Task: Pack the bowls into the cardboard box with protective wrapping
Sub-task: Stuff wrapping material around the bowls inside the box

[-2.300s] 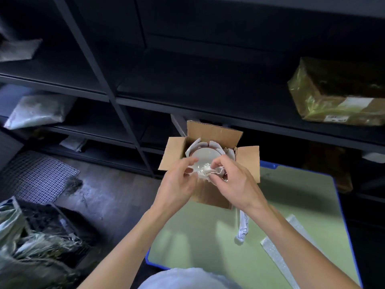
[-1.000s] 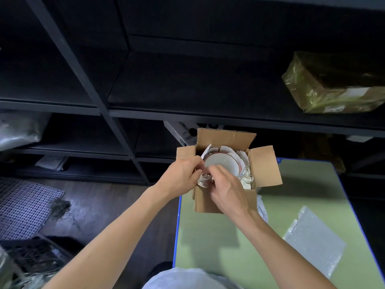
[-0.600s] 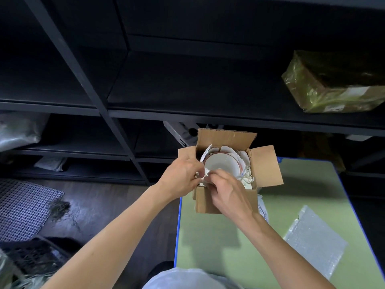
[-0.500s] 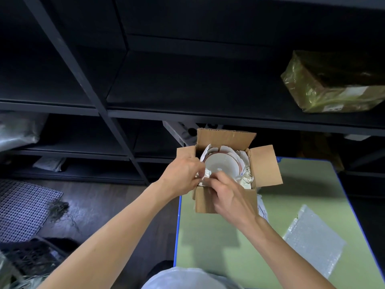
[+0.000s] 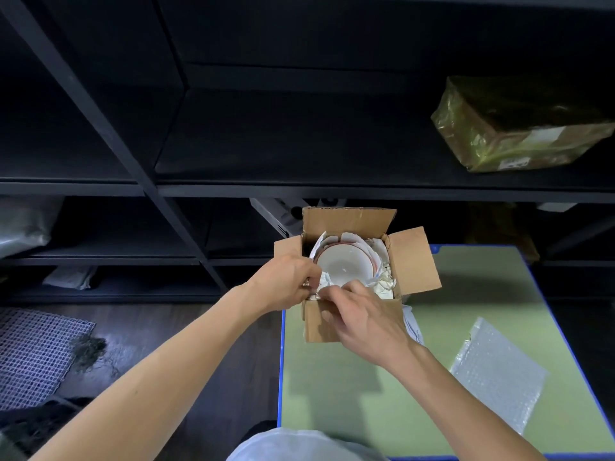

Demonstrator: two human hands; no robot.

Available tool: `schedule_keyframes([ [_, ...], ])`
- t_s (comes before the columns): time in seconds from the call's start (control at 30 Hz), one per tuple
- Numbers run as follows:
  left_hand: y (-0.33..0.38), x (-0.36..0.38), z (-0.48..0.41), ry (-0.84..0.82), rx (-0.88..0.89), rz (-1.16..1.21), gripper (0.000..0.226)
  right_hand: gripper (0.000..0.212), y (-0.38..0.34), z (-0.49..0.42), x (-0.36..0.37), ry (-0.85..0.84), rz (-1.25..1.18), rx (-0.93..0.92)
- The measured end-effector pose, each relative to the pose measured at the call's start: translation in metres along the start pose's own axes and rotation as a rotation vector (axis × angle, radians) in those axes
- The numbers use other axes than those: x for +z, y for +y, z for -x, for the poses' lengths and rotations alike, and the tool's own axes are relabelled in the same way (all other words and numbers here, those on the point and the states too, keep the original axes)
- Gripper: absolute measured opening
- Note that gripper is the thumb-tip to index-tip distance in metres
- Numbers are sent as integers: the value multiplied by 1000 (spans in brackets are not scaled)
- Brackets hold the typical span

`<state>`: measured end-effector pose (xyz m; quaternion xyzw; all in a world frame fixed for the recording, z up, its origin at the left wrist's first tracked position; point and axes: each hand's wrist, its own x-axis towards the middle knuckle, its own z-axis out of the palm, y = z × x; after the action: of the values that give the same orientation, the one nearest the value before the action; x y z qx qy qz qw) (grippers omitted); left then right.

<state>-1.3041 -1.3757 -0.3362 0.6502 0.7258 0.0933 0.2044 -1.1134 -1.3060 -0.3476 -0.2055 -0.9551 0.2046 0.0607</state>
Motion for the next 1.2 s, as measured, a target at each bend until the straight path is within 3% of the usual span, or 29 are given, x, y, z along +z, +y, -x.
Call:
schedule_keyframes([
  [0.3, 8, -12, -24, -150, 40, -286, 17, 29, 0, 0, 3, -56, 59, -34],
  [0.43, 10, -12, -26, -175, 43, -298, 21, 29, -1, -5, 0, -92, 88, -67],
  [0.7, 0, 9, 31, 27, 154, -294, 28, 31, 2, -1, -5, -161, 74, -89],
  [1.2, 3, 25, 35, 47, 126, -463, 27, 24, -5, -14, 1, -165, 94, -56],
])
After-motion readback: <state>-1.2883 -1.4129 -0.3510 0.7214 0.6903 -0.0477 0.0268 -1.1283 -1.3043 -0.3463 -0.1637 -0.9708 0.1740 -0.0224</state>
